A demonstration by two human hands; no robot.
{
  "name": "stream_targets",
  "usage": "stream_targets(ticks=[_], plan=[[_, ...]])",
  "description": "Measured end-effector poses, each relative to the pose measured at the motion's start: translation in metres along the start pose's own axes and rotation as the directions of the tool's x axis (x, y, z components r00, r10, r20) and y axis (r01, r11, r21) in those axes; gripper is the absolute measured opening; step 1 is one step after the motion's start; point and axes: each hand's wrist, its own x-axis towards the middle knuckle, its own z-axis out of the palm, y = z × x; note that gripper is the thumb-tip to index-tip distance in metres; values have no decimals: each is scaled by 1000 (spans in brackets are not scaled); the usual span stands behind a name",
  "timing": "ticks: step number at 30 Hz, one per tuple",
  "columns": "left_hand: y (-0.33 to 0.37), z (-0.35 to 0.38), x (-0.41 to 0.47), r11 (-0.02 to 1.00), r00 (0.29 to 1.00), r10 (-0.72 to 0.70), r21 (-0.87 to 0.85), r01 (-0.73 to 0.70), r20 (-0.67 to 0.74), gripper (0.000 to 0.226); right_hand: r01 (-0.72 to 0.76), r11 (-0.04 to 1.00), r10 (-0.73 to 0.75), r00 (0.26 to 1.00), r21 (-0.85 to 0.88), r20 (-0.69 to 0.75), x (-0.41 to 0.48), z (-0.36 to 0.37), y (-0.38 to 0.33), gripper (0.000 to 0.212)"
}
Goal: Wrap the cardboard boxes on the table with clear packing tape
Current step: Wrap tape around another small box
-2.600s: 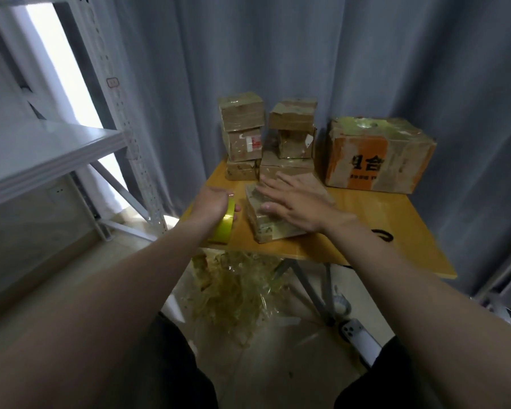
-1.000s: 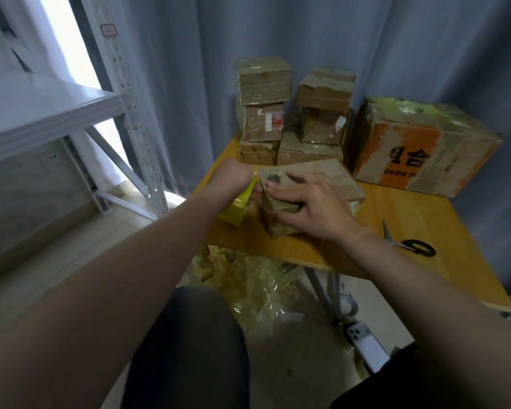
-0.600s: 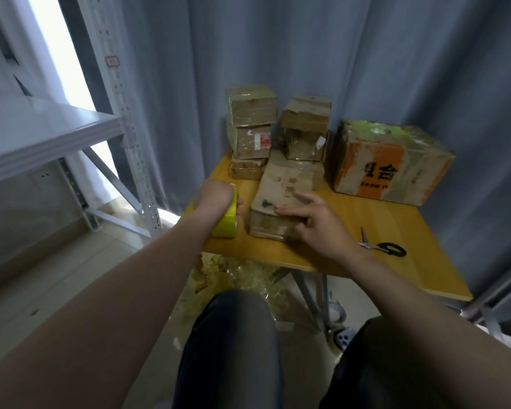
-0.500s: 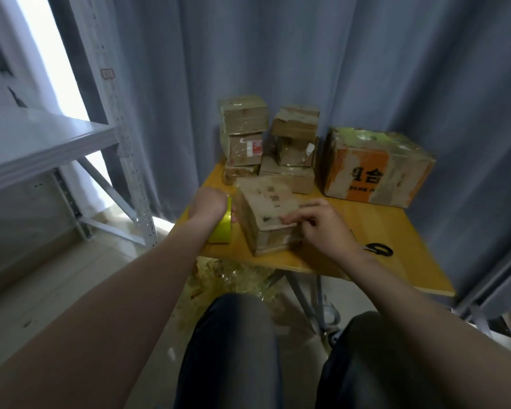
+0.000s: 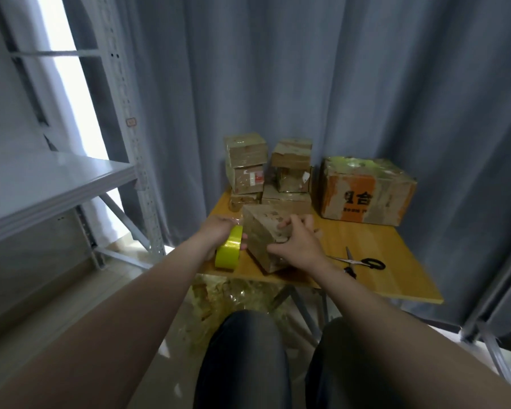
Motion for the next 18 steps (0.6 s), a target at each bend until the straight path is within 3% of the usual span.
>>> stream_targets(ticks=[6, 12, 18], plan=[[59, 22, 4, 992, 994, 110, -58, -111, -11, 23, 123, 977, -71, 959, 176, -274, 6, -61, -7, 48], [142, 54, 36, 974, 976, 215, -79, -211, 43, 21, 184, 968, -79, 871, 172, -485, 74, -126, -23, 49], [202, 52, 93, 969, 962, 243, -76, -234, 127, 10, 140, 980, -49, 853, 138, -520, 199, -153, -48, 55]])
